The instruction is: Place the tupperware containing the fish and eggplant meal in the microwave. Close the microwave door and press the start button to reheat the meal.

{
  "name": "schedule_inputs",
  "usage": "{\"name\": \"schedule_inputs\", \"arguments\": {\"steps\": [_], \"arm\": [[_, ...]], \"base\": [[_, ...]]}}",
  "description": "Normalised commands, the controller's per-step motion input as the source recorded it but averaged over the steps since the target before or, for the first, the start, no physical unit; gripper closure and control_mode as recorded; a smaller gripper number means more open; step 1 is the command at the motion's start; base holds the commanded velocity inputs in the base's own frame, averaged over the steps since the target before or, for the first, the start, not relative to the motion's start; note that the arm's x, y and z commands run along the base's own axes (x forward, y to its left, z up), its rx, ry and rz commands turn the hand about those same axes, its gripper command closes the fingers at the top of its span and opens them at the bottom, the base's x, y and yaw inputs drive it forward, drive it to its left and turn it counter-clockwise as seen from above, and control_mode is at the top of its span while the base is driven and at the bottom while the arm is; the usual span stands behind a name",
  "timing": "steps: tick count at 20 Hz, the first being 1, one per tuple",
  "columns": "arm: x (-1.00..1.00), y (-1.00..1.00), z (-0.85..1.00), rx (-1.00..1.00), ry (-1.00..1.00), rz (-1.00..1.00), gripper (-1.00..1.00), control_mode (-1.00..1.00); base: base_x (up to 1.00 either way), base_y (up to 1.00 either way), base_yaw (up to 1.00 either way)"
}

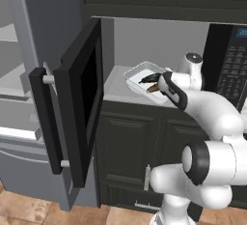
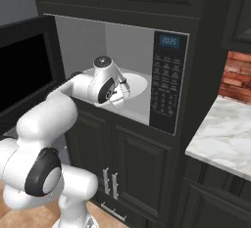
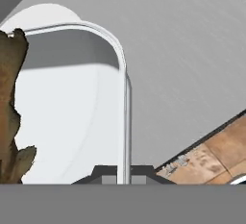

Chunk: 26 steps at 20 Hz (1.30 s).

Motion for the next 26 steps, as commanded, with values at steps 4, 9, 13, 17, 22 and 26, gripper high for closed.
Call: {"name": "schedule_inputs", "arguments": {"steps": [4,9,13,17,22,26], "arm": [[0.69,-0.11,0.0,0.0,0.13,-0.03,1.0,-1.0],[0.58,-0.24,-0.01,0.0,0.01,-0.02,1.0,-1.0],[0.48,-0.09,-0.32,0.0,0.0,-0.02,1.0,-1.0],[0.42,-0.01,-0.43,0.0,0.0,-0.02,1.0,-1.0],[0.53,-0.03,-0.14,0.0,0.0,-0.04,-1.0,-1.0],[0.04,-0.2,0.0,0.0,-0.05,-0.04,-1.0,-1.0]], "base": [[0.0,0.0,0.0],[0.0,0.0,0.0],[0.0,0.0,0.0],[0.0,0.0,0.0],[0.0,0.0,0.0],[0.0,0.0,0.0]]}}
